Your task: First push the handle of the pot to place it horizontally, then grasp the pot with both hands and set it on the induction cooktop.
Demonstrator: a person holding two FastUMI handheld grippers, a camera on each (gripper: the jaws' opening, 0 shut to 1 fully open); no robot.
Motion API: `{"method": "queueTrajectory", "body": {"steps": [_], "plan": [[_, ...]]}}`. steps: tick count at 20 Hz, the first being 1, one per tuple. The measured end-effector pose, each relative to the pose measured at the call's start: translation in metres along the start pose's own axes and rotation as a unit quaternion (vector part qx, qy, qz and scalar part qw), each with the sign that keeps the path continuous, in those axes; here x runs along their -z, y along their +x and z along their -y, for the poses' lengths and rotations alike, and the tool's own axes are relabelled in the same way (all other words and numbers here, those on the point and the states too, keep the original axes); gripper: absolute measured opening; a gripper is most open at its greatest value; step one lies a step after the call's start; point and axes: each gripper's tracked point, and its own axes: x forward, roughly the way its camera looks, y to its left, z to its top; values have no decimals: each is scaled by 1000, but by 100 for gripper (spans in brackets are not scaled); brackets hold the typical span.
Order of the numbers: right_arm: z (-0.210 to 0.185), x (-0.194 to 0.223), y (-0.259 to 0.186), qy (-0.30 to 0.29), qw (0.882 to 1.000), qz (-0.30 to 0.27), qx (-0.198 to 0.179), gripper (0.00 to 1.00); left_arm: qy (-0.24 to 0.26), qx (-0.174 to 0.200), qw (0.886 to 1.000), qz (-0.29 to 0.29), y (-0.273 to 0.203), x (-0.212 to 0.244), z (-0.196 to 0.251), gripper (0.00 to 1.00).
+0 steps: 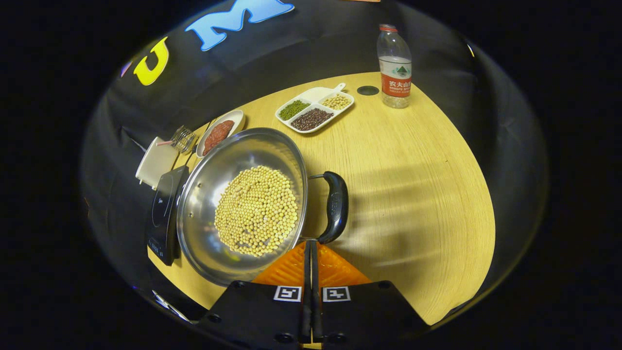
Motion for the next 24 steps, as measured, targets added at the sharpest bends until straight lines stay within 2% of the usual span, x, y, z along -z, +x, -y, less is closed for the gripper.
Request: {"method": "queueTrajectory", "body": {"steps": [6,7,8,10,11,12,13,14,18,19,21,23,24], "plan": [[3,-12,-8,30,998,39,44,2,-7,25,1000,-8,5,11,-34,89],[3,-14,-14,36,997,47,51,0,-11,29,999,-11,8,14,-42,89],[2,-14,-20,40,996,53,60,7,-16,35,999,-13,10,18,-49,89],[0,-14,-32,44,994,68,74,32,-27,52,998,-18,16,23,-62,89],[-3,-14,-39,44,993,76,79,63,-30,64,997,-20,19,26,-65,89],[-3,-13,-46,44,992,84,88,67,-32,76,996,-24,23,30,-69,92],[-5,-12,-52,44,990,90,96,89,-33,87,995,-28,26,33,-73,92],[-9,-12,-61,44,989,98,104,99,-33,97,994,-31,31,36,-78,92],[-27,-19,-91,29,982,134,128,98,-34,139,989,-45,48,49,-93,92],[-33,-21,-99,21,981,140,133,98,-36,148,987,-49,54,53,-96,89],[-41,-30,-111,2,977,152,147,98,-34,164,984,-64,68,60,-99,92],[-54,-38,-114,-9,977,154,145,98,-31,177,980,-81,82,69,-98,92],[-58,-44,-113,-10,977,157,141,98,-31,183,978,-90,90,72,-94,89]]}}
